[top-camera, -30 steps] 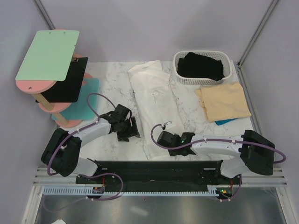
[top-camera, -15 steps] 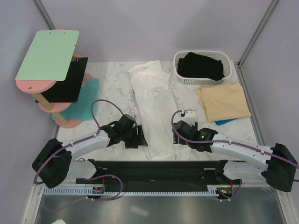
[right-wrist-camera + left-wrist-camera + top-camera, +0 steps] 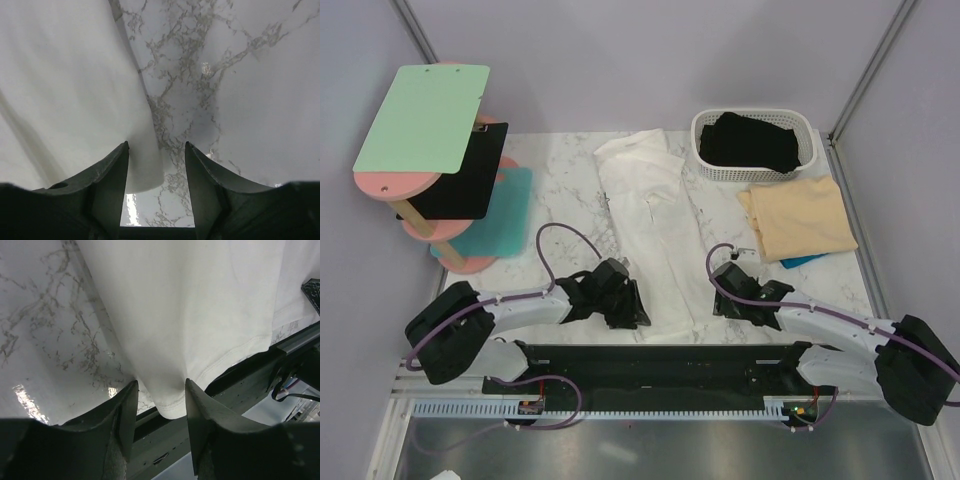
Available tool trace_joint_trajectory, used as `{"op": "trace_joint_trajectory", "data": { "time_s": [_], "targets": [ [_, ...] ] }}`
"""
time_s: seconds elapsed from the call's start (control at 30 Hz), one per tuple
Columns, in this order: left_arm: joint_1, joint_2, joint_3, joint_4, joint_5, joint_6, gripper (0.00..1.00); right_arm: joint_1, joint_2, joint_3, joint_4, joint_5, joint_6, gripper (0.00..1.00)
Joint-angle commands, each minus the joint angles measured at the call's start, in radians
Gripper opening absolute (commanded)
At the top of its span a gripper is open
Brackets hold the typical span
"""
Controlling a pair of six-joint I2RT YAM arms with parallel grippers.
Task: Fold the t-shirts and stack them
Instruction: Grab the bottom of the folded rectangular tshirt with both arms
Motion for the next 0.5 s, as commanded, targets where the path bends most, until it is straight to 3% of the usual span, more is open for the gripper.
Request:
{"op": "trace_joint_trajectory", "data": {
  "time_s": [0.0, 0.07, 0.1, 0.13, 0.17, 0.47],
  "targets": [
    [-0.019, 0.033, 0.001, 0.048, -0.013, -0.061, 0.45, -0.003, 0.038, -0.024, 0.122, -0.066, 0.012, 0.50],
    [-0.021, 0.036, -0.004, 0.048, -0.008, -0.067, 0.29, -0.002, 0.057, -0.032, 0.141, -0.094, 0.003, 0.35],
    [-0.021, 0.034, -0.007, 0.045, -0.008, -0.067, 0.21, -0.002, 0.060, -0.034, 0.150, -0.097, 0.000, 0.18],
    [-0.021, 0.028, -0.010, 0.045, -0.010, -0.070, 0.06, -0.002, 0.061, -0.035, 0.155, -0.104, -0.003, 0.09],
    [-0.021, 0.024, -0.016, 0.040, -0.011, -0.075, 0.02, -0.002, 0.061, -0.034, 0.156, -0.109, -0.005, 0.01],
    [-0.021, -0.147, -0.042, -0.128, -0.089, -0.098, 0.02, 0.005, -0.011, -0.070, 0.152, -0.236, -0.028, 0.00]
  ]
}}
